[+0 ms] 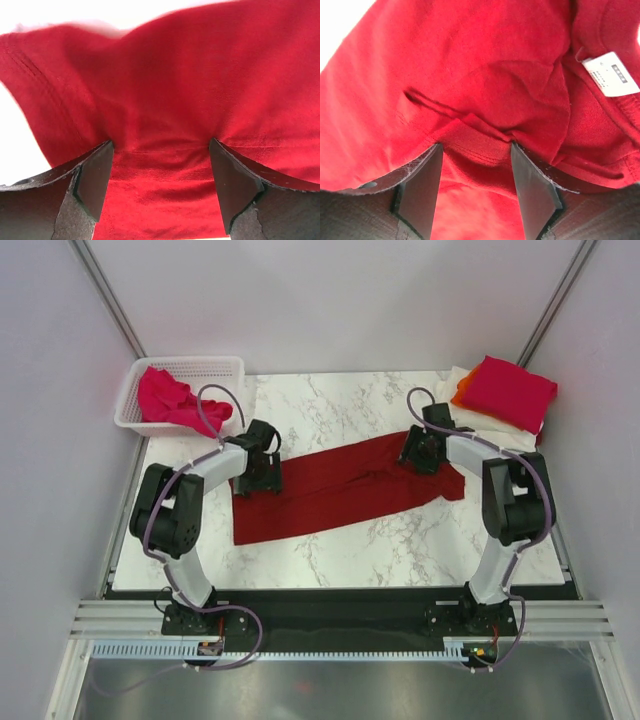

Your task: Fold and stack the t-shirts

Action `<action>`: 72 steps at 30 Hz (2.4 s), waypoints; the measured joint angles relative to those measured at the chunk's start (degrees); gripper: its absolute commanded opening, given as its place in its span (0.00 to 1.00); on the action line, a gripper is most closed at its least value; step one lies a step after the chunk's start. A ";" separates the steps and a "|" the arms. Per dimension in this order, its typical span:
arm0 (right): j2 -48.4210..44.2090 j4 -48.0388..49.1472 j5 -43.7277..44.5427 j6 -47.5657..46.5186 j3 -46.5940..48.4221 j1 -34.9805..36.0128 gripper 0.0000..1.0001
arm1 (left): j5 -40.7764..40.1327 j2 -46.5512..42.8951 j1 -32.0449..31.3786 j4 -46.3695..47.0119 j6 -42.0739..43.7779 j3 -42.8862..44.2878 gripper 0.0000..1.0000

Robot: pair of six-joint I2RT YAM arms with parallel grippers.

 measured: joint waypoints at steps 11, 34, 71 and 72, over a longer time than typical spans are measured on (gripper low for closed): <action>29.09 -6.88 -1.53 1.22 42.66 6.64 0.66 | -1.33 -7.89 -9.40 4.66 -4.35 -10.49 0.85; 50.21 7.58 -17.07 2.27 75.10 7.69 0.98 | 19.69 -22.05 -41.35 5.01 -33.94 -6.75 1.00; -38.62 2.16 2.93 27.74 -36.72 48.26 0.81 | 17.62 -38.97 -2.38 -4.79 -2.93 -15.93 1.00; -38.03 2.58 3.17 28.24 -36.52 49.00 0.79 | 17.59 -39.12 -2.36 -4.68 -2.84 -16.46 1.00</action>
